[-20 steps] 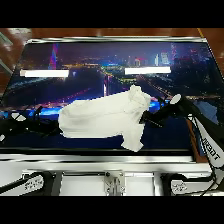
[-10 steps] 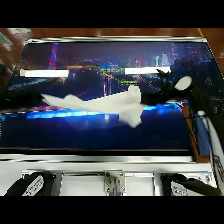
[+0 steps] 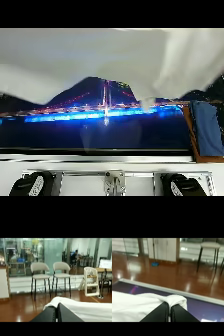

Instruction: Fold the shirts.

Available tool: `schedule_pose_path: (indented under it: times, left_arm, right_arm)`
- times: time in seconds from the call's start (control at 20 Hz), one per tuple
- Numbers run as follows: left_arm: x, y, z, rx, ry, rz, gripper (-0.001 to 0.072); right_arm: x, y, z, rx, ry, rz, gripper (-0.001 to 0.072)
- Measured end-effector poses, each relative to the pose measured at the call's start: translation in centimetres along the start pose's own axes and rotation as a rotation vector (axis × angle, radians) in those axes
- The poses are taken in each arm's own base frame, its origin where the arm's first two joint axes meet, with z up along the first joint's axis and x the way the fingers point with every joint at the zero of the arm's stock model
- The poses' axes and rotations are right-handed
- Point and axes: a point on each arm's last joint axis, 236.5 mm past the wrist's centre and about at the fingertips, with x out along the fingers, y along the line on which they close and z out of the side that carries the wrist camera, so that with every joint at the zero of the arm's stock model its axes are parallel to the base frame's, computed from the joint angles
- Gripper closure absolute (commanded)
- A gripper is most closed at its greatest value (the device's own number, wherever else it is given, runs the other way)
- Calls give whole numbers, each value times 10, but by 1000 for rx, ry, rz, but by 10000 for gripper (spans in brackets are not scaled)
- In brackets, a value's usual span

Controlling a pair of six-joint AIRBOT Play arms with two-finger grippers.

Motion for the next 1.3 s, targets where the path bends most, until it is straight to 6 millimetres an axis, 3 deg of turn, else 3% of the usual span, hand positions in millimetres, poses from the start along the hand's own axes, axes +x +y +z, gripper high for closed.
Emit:
schedule_pose_path:
  times: [0.1,0.2,0.35,0.45,0.55,0.65,0.9,1.15,1.3]
  left_arm:
    - [-17,-12,4,24,11,-7,663]
    - [-24,-10,-9,24,71,14,663]
    - [-21,9,-45,9,190,73,663]
    - [-12,25,-85,-25,295,102,663]
    - [1,42,-140,-77,428,120,663]
    - [13,59,-208,-145,579,138,663]
    - [37,98,-365,-323,875,198,662]
    - [60,124,-482,-485,1048,255,662]
    - [68,121,-543,-615,1130,261,660]
  right_arm:
    - [-32,1,11,-6,-32,-32,647]
    - [-49,-3,4,-4,8,-69,647]
    - [-47,-19,-33,0,168,-133,647]
    - [-34,-34,-65,11,307,-171,647]
    - [-13,-49,-107,38,483,-205,647]
    - [13,-64,-158,77,672,-231,647]
    - [110,-99,-299,175,991,-283,646]
    - [209,-112,-413,282,1012,-270,640]
    - [237,-96,-470,400,1050,-226,640]
